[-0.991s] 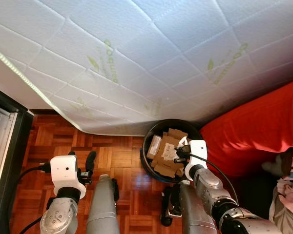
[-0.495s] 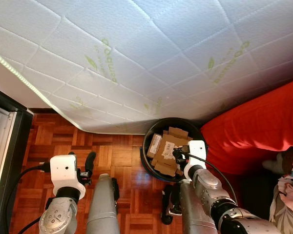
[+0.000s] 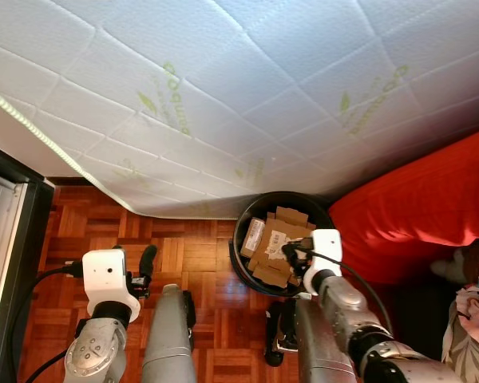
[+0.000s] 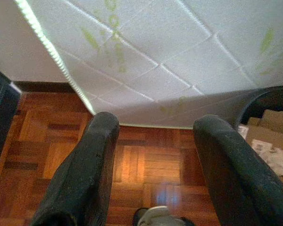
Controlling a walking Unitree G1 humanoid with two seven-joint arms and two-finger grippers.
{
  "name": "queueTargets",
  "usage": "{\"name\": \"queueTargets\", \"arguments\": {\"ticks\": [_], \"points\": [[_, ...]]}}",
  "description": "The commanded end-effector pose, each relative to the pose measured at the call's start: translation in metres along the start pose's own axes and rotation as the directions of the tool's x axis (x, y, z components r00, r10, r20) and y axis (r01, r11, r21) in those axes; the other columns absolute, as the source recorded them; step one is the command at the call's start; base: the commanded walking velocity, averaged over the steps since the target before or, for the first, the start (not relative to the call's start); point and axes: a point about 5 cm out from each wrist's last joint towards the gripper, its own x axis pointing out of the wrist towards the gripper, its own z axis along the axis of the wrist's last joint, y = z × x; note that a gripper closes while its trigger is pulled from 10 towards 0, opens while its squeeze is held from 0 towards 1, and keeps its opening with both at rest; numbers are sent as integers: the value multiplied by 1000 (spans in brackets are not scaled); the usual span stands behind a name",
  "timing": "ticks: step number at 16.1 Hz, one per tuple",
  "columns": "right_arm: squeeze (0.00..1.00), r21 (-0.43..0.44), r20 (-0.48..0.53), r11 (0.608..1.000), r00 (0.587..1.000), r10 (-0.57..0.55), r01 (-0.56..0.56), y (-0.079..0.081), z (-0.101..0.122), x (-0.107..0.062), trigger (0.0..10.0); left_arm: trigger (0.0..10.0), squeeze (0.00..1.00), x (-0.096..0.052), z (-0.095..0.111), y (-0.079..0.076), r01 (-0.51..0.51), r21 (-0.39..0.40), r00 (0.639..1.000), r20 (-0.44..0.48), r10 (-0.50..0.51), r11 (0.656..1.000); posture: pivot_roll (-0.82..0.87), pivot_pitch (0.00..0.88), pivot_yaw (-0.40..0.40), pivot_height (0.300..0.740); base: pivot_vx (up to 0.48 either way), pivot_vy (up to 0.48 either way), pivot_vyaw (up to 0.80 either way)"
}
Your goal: Clean up the room
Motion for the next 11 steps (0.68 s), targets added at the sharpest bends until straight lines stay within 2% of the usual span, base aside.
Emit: {"name": "queueTargets", "arguments": {"ticks": [1, 2, 3, 6, 7, 9, 11], "points": [[0, 52, -25, 998, 999, -34, 35, -10, -15, -8, 10000, 10000, 0, -4, -16, 8, -23, 9, 998, -62, 24, 1000, 206, 489, -48, 650, 0, 0, 0], [0, 67, -18, 996, 998, -52, 54, -16, -16, -10, 10000, 10000, 0, -1, -20, 10, -26, 13, 997, -70, 27, 1000, 199, 466, -48, 660, 0, 0, 0], [0, 97, -20, 991, 996, -90, 92, -29, -25, -18, 10000, 10000, 0, 6, -29, 14, -32, 18, 996, -86, 34, 999, 183, 408, -44, 680, 0, 0, 0], [0, 139, -38, 977, 986, -160, 164, -45, -37, -29, 10000, 10000, 0, 18, -44, 19, -37, 30, 992, -119, 40, 999, 161, 319, -35, 715, 0, 0, 0], [0, 143, -41, 975, 985, -167, 171, -47, -39, -31, 10000, 10000, 0, 19, -46, 20, -34, 30, 991, -125, 38, 999, 159, 310, -34, 720, 0, 0, 0], [0, 153, -64, 972, 983, -173, 181, -47, -52, -37, 10000, 10000, 0, 30, -59, 20, -25, 24, 988, -154, 28, 999, 148, 227, -21, 740, 0, 0, 0], [0, 156, -96, 969, 979, -179, 192, -44, -60, -40, 10000, 10000, 0, 33, -74, 21, -20, 23, 979, -203, 25, 1000, 136, 170, -5, 740, 0, 0, 0]]}}
